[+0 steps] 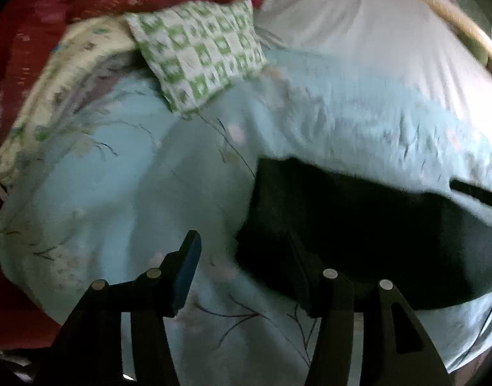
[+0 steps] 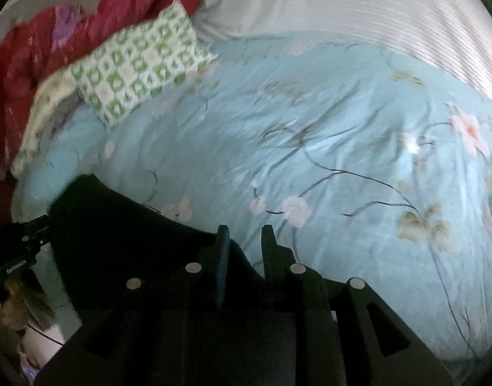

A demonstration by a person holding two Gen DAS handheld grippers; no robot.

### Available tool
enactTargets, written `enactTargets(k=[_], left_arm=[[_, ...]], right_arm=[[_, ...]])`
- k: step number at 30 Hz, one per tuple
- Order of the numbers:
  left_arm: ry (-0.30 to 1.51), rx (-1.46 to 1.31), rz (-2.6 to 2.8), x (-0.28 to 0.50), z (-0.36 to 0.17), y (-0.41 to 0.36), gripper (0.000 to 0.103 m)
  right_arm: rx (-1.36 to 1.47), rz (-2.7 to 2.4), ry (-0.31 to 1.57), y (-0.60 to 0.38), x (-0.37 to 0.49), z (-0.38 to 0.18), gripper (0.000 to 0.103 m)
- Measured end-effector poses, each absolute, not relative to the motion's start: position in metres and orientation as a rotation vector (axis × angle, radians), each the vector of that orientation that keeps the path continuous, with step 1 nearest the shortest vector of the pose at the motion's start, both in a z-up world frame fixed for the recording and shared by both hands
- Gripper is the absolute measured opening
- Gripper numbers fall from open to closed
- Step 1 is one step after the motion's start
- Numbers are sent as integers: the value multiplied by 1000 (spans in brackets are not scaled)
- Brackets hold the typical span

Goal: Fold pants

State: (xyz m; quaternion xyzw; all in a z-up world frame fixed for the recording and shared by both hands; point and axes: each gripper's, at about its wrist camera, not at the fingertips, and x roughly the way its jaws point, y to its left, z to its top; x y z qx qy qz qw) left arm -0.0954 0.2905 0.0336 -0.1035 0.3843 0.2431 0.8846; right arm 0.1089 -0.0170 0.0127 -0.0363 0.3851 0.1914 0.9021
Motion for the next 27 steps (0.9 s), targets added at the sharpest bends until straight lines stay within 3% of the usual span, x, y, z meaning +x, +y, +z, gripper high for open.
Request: enactTargets(k=[4, 14, 19, 27], left_arm=[[774, -270, 456, -100, 51, 289, 56], [829, -185, 235, -51, 49, 210, 59], [872, -106, 71, -16, 45, 150, 63], [926, 35, -196, 44, 44, 43, 65]], right_arm=[[29, 383, 757, -46, 80, 27, 33], [134, 279, 738, -111, 13, 26, 36], [206, 183, 704, -158, -28, 27, 43], [319, 5, 662, -227, -81, 25, 44]])
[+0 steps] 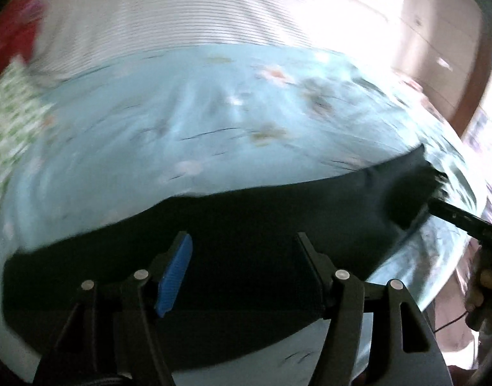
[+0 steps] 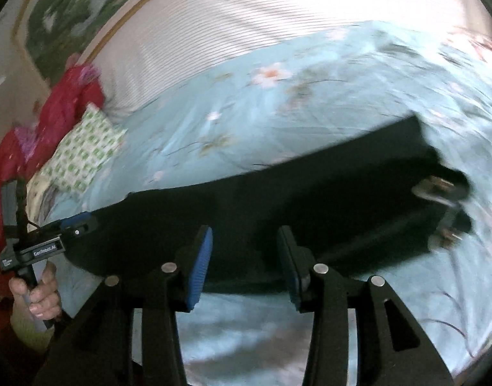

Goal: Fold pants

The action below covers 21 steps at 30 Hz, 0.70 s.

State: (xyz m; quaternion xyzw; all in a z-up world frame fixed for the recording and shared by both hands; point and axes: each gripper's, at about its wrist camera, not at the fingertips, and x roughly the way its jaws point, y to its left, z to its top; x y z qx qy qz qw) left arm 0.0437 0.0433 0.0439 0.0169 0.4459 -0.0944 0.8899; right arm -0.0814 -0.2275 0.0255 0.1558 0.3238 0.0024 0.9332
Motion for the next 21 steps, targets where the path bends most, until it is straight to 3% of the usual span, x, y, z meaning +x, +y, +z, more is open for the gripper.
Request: enactTargets(k=[21], left_arm=[[1129, 229, -715, 182, 15, -176, 70]], right_arm=[[578, -155, 588, -328, -101, 16, 45]])
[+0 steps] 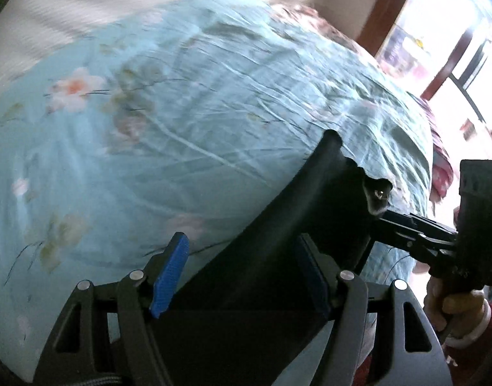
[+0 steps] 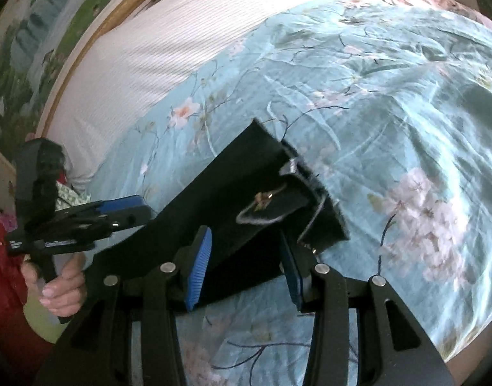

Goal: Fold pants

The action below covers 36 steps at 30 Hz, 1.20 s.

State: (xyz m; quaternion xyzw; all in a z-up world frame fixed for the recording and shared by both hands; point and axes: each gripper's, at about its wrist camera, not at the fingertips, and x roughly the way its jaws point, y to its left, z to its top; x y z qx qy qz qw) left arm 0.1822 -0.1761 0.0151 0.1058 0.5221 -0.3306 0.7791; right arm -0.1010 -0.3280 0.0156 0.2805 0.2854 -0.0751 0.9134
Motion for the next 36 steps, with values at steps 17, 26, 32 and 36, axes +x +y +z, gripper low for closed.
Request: enactTargets(k=[17, 26, 32, 36], left_arm=[[1072, 378, -836, 162, 22, -214, 6], [1143, 411, -817, 170, 0, -225, 17], [1104, 376, -804, 182, 12, -218, 54], [1123, 383, -815, 187, 12, -222, 54]], right_arm=[[515, -142, 527, -320, -107, 33, 6], [563, -158, 586, -330, -110, 18, 7], [579, -196, 598, -336, -122, 12, 24], [610, -176, 588, -338, -130, 10, 37]])
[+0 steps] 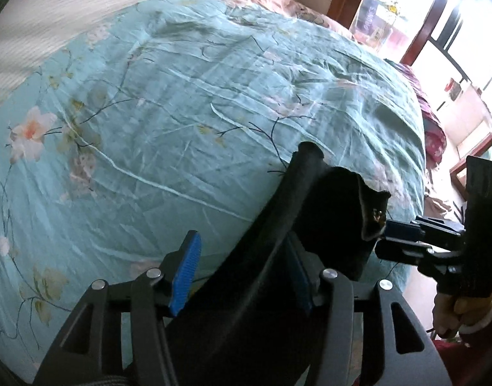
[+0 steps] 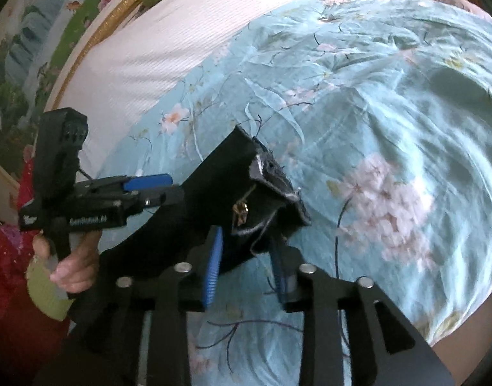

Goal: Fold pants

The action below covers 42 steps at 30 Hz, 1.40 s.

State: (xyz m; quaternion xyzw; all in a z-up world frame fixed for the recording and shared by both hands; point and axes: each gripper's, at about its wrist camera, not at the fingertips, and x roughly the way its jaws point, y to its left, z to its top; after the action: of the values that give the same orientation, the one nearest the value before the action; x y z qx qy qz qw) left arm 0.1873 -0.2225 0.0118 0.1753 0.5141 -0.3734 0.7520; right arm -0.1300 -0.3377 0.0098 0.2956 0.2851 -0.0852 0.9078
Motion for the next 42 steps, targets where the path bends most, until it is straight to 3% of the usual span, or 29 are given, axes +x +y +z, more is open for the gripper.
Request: enactTargets(k=[2, 15, 17, 18, 19, 21, 29, 42], left_arm=[[1145, 399, -825, 189, 6, -230, 55], [1273, 337, -919, 216, -25, -264, 60], [1262, 345, -931, 214, -25, -270, 55], [1245, 355, -947, 210, -24, -272, 44], [1234, 356, -968, 207, -22, -275, 25], [1216, 351, -1003, 198, -18, -278, 14], [1116, 279, -976, 180, 23, -247, 10], [955, 123, -813, 130, 91, -118, 10]], right_arm=[[618, -186, 595, -339, -130, 6, 41], [648, -179, 551, -345, -115, -5, 39], [613, -184, 553, -341, -112, -5, 29], [600, -178, 560, -340, -111, -6, 24], [603, -172, 562, -340, -110, -7, 18], [601, -160, 558, -340, -111, -6, 15], [535, -44, 491, -322, -117, 20, 13], [367, 349, 458, -221, -80, 62, 13]])
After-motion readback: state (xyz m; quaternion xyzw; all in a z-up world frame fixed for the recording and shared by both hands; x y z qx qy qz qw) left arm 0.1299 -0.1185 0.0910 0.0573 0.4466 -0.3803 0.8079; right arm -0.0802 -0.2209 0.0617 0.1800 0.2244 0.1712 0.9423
